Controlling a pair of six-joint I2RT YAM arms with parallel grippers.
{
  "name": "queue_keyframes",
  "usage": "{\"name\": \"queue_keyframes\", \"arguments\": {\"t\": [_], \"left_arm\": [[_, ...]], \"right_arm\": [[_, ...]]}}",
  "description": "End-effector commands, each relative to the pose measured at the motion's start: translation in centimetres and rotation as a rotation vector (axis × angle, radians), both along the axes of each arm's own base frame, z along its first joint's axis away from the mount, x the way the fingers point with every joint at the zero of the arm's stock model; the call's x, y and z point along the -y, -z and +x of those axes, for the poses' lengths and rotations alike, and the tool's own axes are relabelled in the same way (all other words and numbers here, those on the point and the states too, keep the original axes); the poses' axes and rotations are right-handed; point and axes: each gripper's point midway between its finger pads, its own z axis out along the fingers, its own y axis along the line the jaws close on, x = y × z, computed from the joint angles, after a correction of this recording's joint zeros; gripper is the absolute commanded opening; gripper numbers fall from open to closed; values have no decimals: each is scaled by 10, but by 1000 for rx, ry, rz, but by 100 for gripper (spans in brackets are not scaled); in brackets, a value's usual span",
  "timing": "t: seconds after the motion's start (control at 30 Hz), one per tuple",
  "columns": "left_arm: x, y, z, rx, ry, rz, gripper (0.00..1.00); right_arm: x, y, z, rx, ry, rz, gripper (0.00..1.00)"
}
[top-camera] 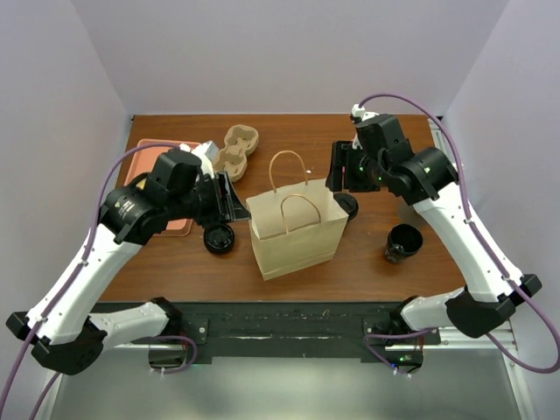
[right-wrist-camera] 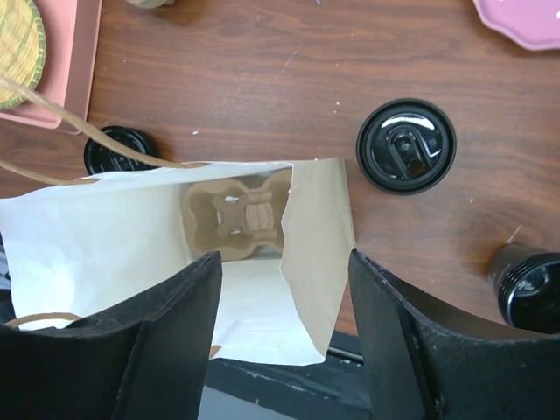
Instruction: Pack the takeout coffee
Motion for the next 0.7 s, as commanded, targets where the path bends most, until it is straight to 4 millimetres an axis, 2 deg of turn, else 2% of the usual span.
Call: {"name": "queue_keyframes", "arguments": {"t": [0.0,0.07,0.13,0.27,0.3,0.4,0.43,0.47,0.5,0.53,0.57,0.67], "left_arm": [[26,6,0,-69,-15,-140,51],[31,10,1,-79,-24,-143,51],[27,11,5,-72,-47,-115,51],[33,26,9,-105,-25,-56,48],[36,27,11,-101,-18,-56,45],[41,27,26,-57,-4,-21,32],[41,17,31,-20,15,-4,22],[45,23,39,-28,24,31,19],[45,23,45,-13,24,56,15],[45,12,49,23,43,71,7],[45,16,58,28,38,108,3],[45,3,72,123,61,145,0]], "right_arm": [[2,-30,9,122,-37,-7,63],[2,-33,8,126,-46,-12,63],[5,-35,7,136,-45,-12,63],[6,-40,3,173,-61,6,63],[7,-35,1,172,-80,-9,64],[9,-37,-1,202,-92,-12,65],[7,-40,-1,218,-106,2,65],[6,-43,-2,229,-115,11,65],[5,-44,-2,235,-121,14,65],[3,-47,-2,243,-127,23,65],[2,-47,-1,241,-132,24,65],[4,-52,1,251,-134,4,65]]}}
